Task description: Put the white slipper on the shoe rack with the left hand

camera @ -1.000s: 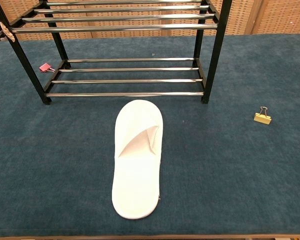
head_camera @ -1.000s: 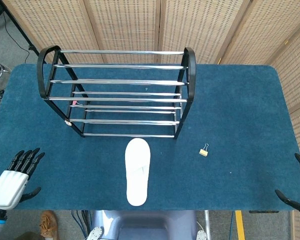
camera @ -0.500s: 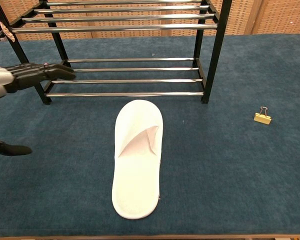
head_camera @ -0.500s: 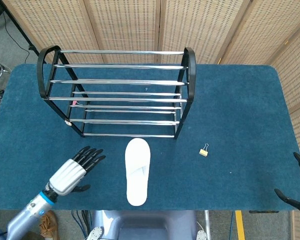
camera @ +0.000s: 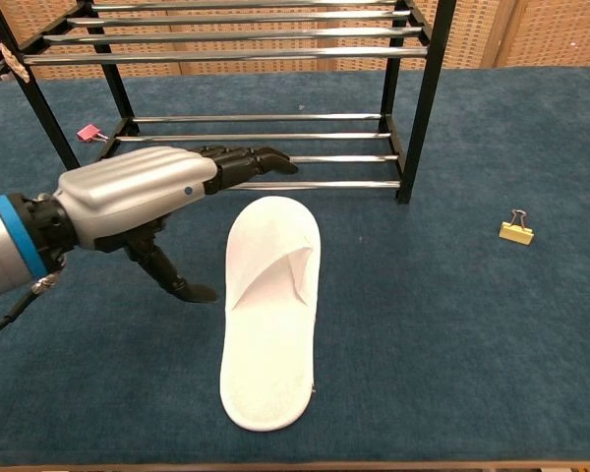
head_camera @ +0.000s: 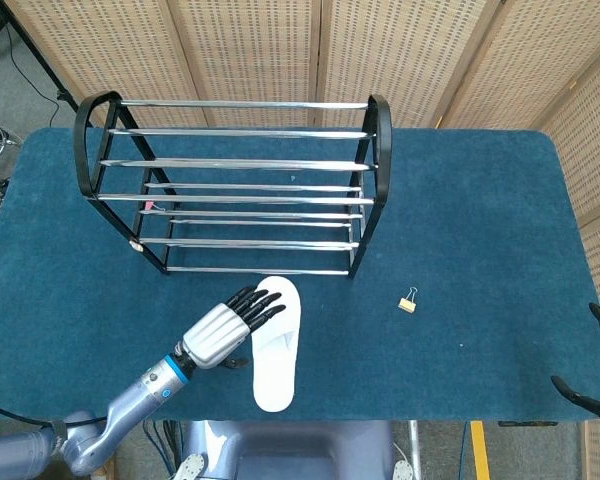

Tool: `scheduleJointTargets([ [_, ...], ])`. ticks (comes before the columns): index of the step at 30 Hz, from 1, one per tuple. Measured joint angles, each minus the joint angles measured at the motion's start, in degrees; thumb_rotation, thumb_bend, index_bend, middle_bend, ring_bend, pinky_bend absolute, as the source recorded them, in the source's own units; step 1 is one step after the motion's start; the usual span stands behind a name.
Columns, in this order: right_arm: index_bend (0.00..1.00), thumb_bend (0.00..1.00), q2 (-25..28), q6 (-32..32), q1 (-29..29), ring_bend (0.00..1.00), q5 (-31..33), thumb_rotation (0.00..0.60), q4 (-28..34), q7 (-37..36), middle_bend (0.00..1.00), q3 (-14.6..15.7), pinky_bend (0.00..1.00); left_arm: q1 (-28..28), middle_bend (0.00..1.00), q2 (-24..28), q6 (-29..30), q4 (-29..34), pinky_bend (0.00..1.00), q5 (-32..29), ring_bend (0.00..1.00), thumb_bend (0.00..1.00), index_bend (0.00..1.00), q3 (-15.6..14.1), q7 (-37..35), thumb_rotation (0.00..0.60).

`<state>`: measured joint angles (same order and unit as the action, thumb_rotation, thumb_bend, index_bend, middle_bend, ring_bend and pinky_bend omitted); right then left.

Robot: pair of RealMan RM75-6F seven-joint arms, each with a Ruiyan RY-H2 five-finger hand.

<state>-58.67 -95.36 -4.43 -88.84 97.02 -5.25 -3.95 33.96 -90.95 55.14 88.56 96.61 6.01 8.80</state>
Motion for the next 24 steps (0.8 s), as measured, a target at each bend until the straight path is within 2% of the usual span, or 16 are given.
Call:
scheduleJointTargets([
  [9, 0.00, 0.00, 0.23, 0.33, 0.06, 0.00, 0.89, 0.600, -0.41, -1.17, 0.00, -0.34, 0.00, 3.54, 0.00, -7.67, -2.13, -6.41, 0.08, -4.42, 0.00, 0.13, 0.04, 1.77, 3.33, 0.600],
  [18, 0.00, 0.00, 0.37, 0.84, 0.18, 0.00, 1.43, 0.600, -0.68, -1.81, 0.00, -0.48, 0.00, 6.48, 0.00, -13.32, -2.57, -12.65, 0.17, -8.07, 0.01, 0.13, 0.09, 2.81, 4.81, 0.600],
  [20, 0.00, 0.00, 0.37, 0.91, 0.22, 0.00, 1.46, 0.600, -0.69, -1.80, 0.00, -0.48, 0.00, 6.85, 0.03, -13.96, -2.17, -13.46, 0.20, -8.36, 0.04, 0.13, 0.12, 2.89, 4.97, 0.600],
  [24, 0.00, 0.00, 0.33, 1.11, 0.32, 0.00, 1.50, 0.600, -0.72, -1.79, 0.00, -0.48, 0.00, 7.23, 0.18, -15.16, -0.74, -14.86, 0.30, -8.83, 0.18, 0.14, 0.27, 3.02, 5.73, 0.600],
])
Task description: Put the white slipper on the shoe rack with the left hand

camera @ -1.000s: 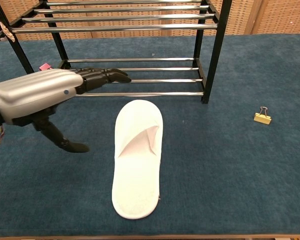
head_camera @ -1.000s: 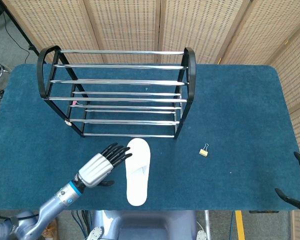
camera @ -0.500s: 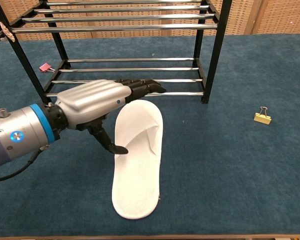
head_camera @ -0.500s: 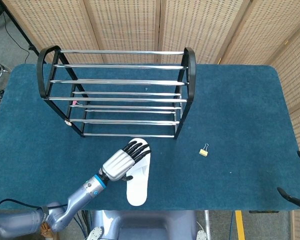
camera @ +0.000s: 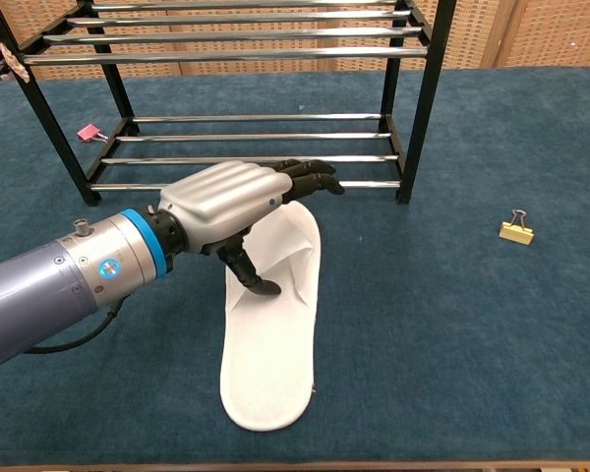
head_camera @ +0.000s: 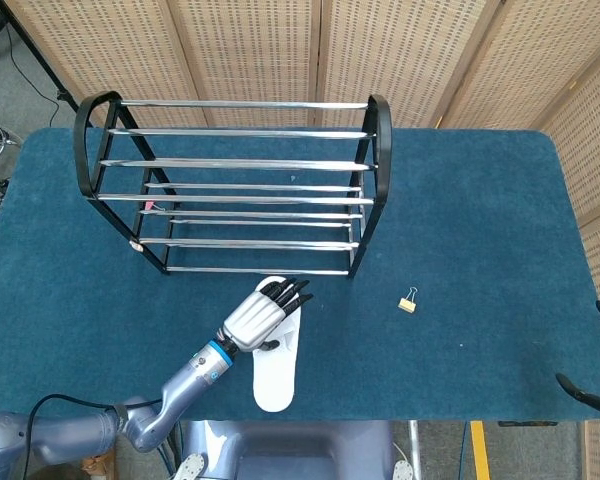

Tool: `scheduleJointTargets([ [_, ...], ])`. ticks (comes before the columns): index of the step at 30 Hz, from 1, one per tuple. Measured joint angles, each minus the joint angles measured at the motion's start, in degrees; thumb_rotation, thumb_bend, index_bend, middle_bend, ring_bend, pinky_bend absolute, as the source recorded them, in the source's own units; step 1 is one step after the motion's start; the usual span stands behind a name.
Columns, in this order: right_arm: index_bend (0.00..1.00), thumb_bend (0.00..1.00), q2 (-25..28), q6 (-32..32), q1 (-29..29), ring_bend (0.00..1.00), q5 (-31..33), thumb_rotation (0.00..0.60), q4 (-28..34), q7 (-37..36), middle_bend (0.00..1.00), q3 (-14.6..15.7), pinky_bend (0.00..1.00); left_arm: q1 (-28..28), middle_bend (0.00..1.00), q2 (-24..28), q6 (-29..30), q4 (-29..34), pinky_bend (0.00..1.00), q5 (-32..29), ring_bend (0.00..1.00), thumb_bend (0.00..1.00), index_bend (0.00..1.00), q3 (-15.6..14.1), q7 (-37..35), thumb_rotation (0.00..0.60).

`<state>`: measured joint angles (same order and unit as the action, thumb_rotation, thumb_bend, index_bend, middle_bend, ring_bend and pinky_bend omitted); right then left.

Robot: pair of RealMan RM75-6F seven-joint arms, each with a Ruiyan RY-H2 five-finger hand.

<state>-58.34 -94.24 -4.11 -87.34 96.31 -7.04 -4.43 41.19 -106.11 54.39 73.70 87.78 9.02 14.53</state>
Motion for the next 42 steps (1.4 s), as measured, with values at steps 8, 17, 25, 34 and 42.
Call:
scheduleJointTargets([
  [8, 0.00, 0.00, 0.03, -0.08, -0.03, 0.00, -0.01, 0.600, -0.08, -0.25, 0.00, -0.04, 0.00, 0.13, 0.39, -1.31, 3.81, -2.51, 0.47, 1.47, 0.37, 0.29, 0.50, -1.20, -0.18, 0.600],
  [17, 0.00, 0.00, 0.09, -0.27, -0.12, 0.00, -0.07, 0.600, -0.05, -0.44, 0.00, -0.02, 0.00, 0.48, 0.45, -1.38, 5.69, -3.17, 0.53, 2.44, 0.43, 0.45, 0.59, -2.14, -2.44, 0.600],
  [25, 0.00, 0.00, 0.03, -0.18, -0.06, 0.00, -0.20, 0.600, 0.02, -0.25, 0.00, 0.04, 0.00, 0.81, 0.46, 2.31, 9.54, -3.11, 0.54, 7.10, 0.43, 0.46, 0.60, -4.70, -10.00, 0.600],
  [34, 0.00, 0.00, -0.18, 0.06, 0.12, 0.00, -0.61, 0.600, 0.35, 0.78, 0.00, 0.25, 0.00, 0.30, 0.47, 10.61, 15.97, 2.02, 0.54, 12.99, 0.44, 0.46, 0.62, -7.78, -14.30, 0.600],
  [42, 0.00, 0.00, -0.39, 0.21, 0.19, 0.00, -0.57, 0.600, 0.54, 1.49, 0.00, 0.31, 0.00, 0.36, 0.48, 18.13, 18.99, 10.40, 0.54, 18.18, 0.45, 0.45, 0.62, -9.89, -14.29, 0.600],
])
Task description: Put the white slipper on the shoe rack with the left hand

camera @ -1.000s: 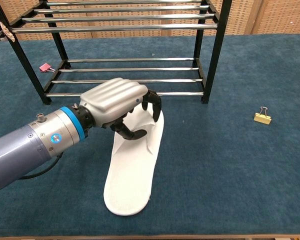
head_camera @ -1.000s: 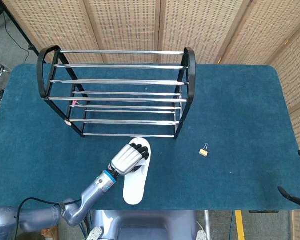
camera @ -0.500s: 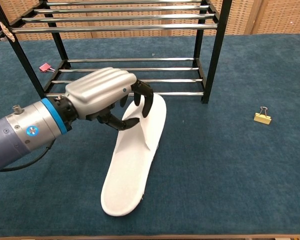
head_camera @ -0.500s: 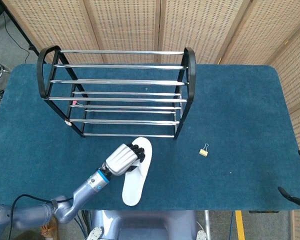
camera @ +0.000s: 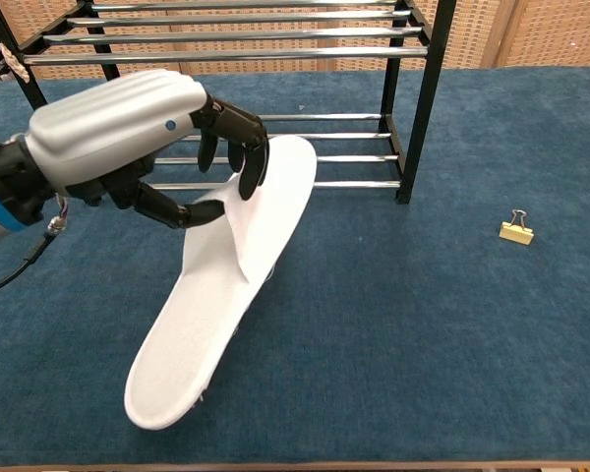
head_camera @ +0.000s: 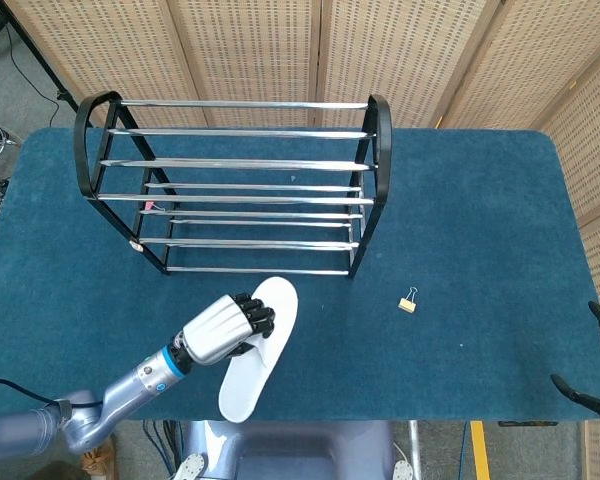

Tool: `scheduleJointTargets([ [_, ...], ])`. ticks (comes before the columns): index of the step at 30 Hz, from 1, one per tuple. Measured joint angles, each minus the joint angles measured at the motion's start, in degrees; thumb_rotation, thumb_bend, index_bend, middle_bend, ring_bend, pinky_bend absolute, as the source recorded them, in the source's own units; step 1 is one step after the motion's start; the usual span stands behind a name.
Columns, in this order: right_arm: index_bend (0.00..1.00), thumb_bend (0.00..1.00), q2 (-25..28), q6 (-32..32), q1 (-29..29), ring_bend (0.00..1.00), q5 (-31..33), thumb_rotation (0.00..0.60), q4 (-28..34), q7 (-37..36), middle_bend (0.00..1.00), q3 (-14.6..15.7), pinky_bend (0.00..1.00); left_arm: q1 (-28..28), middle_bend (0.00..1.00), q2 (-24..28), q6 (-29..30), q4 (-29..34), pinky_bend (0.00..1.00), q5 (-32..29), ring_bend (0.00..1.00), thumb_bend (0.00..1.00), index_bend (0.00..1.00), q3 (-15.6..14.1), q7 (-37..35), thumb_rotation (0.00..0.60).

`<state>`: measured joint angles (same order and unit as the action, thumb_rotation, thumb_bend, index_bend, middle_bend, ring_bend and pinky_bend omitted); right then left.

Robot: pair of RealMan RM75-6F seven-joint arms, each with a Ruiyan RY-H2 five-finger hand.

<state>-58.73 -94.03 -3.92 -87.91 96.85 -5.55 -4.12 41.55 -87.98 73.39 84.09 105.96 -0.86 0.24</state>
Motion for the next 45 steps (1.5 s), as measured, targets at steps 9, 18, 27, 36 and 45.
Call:
scheduleJointTargets([
  [9, 0.00, 0.00, -0.12, 0.07, 0.07, 0.00, -0.13, 0.600, 0.14, 0.36, 0.00, 0.09, 0.00, 0.46, 0.48, 7.82, 2.07, 9.62, 0.54, 1.91, 0.45, 0.45, 0.62, 2.32, 5.93, 0.600],
  [18, 0.00, 0.00, -0.19, 0.16, 0.06, 0.00, 0.56, 0.600, 0.02, 0.48, 0.00, -0.13, 0.00, 2.78, 0.48, 11.17, -2.90, 12.12, 0.54, -5.93, 0.45, 0.45, 0.62, 9.13, 10.92, 0.600],
  [27, 0.00, 0.00, -0.13, 0.39, 0.14, 0.00, 1.47, 0.600, 0.07, 0.67, 0.00, -0.57, 0.00, 6.46, 0.48, 10.60, -8.89, 9.91, 0.54, -14.20, 0.45, 0.45, 0.62, 14.05, 13.45, 0.600],
  [36, 0.00, 0.00, -0.14, 1.56, 0.54, 0.00, 2.72, 0.600, -0.22, 0.38, 0.00, -0.88, 0.00, 9.17, 0.48, 6.86, -12.35, 3.90, 0.54, -20.24, 0.45, 0.45, 0.62, 16.13, 14.59, 0.600],
  [45, 0.00, 0.00, 0.01, 2.55, 0.87, 0.00, 3.21, 0.600, -0.48, -0.55, 0.00, -0.90, 0.00, 12.50, 0.48, 3.90, -16.04, -3.36, 0.54, -26.45, 0.45, 0.45, 0.62, 18.66, 13.87, 0.600],
])
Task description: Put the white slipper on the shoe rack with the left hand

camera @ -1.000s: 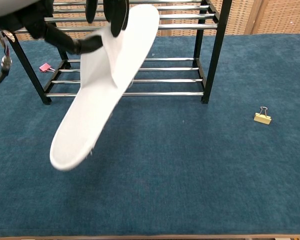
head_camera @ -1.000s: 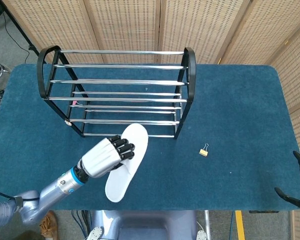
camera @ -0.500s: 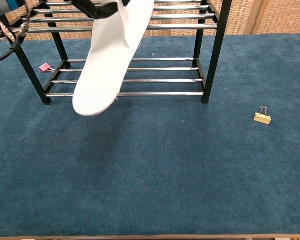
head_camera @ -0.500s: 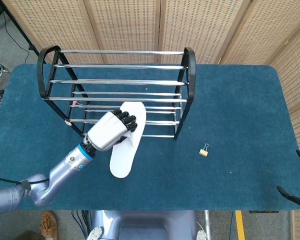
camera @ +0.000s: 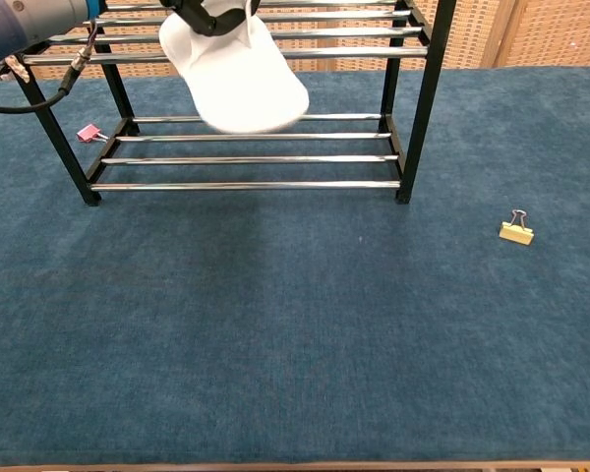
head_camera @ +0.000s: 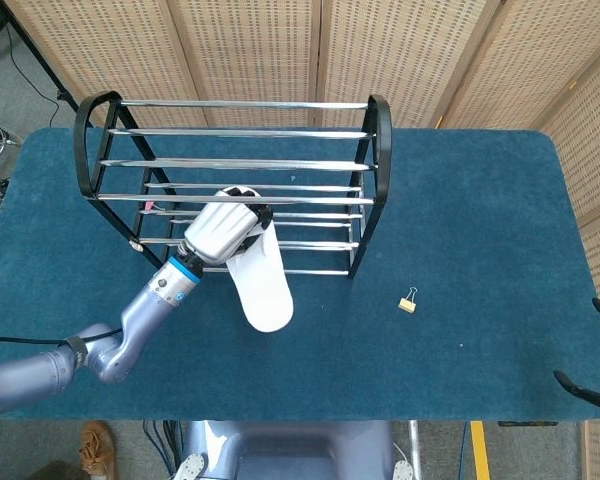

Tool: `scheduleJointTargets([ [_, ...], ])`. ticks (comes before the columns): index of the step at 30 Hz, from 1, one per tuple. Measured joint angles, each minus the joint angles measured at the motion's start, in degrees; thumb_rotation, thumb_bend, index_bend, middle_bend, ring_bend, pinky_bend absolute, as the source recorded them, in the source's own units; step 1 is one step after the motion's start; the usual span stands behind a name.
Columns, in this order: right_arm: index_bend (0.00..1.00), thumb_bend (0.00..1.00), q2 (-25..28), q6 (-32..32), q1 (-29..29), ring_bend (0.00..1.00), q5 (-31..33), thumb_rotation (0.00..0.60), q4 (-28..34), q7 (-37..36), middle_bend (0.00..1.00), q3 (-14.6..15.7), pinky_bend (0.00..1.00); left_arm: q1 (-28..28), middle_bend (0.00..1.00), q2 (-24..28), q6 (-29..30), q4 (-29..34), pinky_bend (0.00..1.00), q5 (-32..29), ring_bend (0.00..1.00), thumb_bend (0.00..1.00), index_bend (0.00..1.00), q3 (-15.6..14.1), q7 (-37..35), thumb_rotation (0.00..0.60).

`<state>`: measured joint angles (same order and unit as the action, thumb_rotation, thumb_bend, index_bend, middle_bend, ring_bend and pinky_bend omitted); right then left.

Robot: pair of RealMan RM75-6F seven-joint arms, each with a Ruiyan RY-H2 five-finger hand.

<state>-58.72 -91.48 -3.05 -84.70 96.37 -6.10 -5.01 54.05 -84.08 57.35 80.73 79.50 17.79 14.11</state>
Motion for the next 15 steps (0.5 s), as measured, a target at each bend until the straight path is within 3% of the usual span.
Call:
scheduleJointTargets([
  [15, 0.00, 0.00, -0.19, 0.36, 0.18, 0.00, 0.31, 0.600, 0.07, 0.67, 0.00, -0.02, 0.00, 4.52, 0.48, -0.95, -2.63, -5.63, 0.54, -2.56, 0.45, 0.45, 0.62, 1.59, 0.19, 0.600],
])
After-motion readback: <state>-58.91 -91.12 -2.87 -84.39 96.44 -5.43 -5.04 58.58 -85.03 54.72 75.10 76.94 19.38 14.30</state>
